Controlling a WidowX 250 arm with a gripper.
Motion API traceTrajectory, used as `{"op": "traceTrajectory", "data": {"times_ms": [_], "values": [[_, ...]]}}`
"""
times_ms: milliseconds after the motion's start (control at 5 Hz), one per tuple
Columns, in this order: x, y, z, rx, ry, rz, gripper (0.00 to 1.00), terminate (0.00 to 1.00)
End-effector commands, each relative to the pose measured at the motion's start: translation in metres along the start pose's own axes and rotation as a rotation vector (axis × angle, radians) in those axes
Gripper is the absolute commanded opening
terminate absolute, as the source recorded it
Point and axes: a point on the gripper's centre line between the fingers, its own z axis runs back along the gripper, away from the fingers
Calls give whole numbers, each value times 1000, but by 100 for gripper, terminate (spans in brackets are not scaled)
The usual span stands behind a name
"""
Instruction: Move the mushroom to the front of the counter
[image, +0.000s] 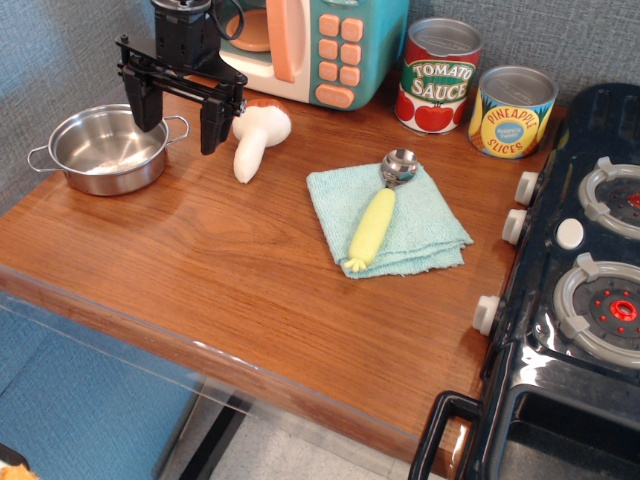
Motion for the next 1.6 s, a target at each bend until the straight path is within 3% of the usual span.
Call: {"op": "traceTrajectory", "data": {"times_ms": [0,600,1000,1200,1400], "values": [[0,0,0,0,0,0,100,0],[66,-2,30,-60,-128,60,100,0],[90,-24,35,-165,-140,104,100,0],[89,-34,26,-172,-130,107,100,0],[84,-39,12,-112,-130,93,100,0]]}}
